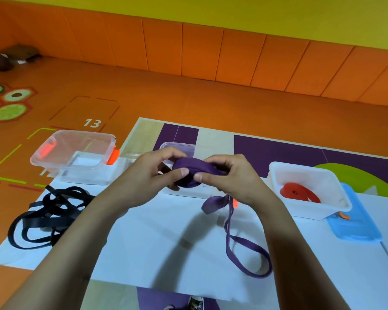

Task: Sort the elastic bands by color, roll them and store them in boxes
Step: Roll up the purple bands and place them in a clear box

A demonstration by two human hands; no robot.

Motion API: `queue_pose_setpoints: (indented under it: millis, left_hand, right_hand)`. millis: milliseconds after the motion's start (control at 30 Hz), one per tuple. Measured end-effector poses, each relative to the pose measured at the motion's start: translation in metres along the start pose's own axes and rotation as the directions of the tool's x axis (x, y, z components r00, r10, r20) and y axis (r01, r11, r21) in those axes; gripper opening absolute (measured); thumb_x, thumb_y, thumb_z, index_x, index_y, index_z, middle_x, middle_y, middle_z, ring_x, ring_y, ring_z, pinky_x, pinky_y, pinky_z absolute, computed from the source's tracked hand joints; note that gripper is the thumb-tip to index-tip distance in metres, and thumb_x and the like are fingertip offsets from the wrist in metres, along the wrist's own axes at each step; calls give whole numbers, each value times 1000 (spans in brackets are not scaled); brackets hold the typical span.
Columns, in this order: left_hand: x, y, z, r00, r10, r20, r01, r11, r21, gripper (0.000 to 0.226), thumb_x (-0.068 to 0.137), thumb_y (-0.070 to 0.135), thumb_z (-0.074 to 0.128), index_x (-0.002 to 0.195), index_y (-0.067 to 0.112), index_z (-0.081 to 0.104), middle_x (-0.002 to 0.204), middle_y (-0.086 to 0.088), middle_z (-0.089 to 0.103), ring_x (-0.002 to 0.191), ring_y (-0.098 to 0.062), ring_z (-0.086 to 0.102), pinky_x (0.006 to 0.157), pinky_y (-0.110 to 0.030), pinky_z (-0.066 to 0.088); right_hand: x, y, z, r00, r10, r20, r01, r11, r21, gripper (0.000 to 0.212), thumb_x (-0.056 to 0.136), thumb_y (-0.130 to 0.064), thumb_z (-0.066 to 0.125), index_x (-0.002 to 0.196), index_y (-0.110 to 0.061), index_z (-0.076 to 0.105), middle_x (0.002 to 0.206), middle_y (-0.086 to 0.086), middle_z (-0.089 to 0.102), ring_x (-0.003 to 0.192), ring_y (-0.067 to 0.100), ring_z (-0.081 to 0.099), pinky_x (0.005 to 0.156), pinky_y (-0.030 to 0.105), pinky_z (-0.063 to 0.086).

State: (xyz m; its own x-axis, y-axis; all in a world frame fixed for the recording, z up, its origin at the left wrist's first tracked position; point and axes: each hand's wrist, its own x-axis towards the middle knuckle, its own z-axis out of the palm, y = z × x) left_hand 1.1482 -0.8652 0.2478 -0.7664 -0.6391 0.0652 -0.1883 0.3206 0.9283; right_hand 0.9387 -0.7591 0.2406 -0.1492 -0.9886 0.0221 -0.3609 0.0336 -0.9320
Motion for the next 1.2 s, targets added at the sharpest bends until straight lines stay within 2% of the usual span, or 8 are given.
queue_pose_setpoints:
  millis: [200,367,433,533,633,733,933,1200]
  left_hand:
    - [0,-3,19,995,-4,-95,-35,914,-403,24,96,16,57,118,7,59,119,-9,66,102,-30,72,83,-41,62]
    - [-3,-9,41,991,-125,-48,61,741,-669,19,99,12,52,117,7,54,121,-11,67,110,-39,70,89,-45,59]
    - [-5,-9,40,985,-174,-3,136,779,-612,13,104,8,48,117,7,52,123,-14,65,101,-41,73,84,-48,62]
    - [-7,-8,25,978,-204,45,209,934,-290,16,101,11,58,117,10,56,124,-9,62,86,-31,75,72,-49,64]
    - [-7,-1,6,989,-148,-3,147,983,-109,25,93,21,70,118,17,64,115,-5,66,72,-25,68,61,-43,62]
    - [-4,10,-6,999,-39,23,40,998,-54,22,93,27,68,112,17,69,99,-6,70,70,-28,68,58,-44,62]
    - [-3,11,9,995,26,-98,-49,970,-240,30,94,24,63,118,8,63,108,-9,66,86,-35,73,69,-44,64]
    - [-3,3,27,980,-11,-197,-71,912,-403,25,102,11,52,125,2,55,123,-12,63,95,-35,74,78,-45,63]
  right_hand:
    - [-8,13,1,998,-21,-62,34,976,214,3,94,-17,72,93,-18,75,65,11,54,55,18,54,54,25,52]
    - [-10,16,16,984,-23,-176,74,953,293,24,97,-30,62,112,-15,72,66,7,52,57,20,51,57,29,50]
    - [-10,14,16,985,-27,-169,64,974,216,20,102,-26,59,113,-15,72,64,7,48,58,21,45,58,34,45]
    - [-11,10,7,996,-14,-89,22,996,91,15,104,-22,57,109,-17,70,59,-11,51,58,12,44,62,28,40]
    - [-10,3,0,999,-23,34,23,1000,-1,14,103,-19,59,111,-13,69,62,-23,58,57,0,48,61,11,38]
    - [-6,-8,3,995,-58,79,60,998,-19,14,102,-18,62,111,-13,71,65,-22,61,56,-1,49,59,9,36]
    - [1,-9,8,983,-132,-126,157,965,212,17,92,-19,74,105,-9,75,71,-4,67,56,18,53,55,30,47]
    - [7,-4,13,981,-123,-148,151,969,195,14,95,-21,70,108,-17,74,82,-6,72,62,7,59,60,24,51]
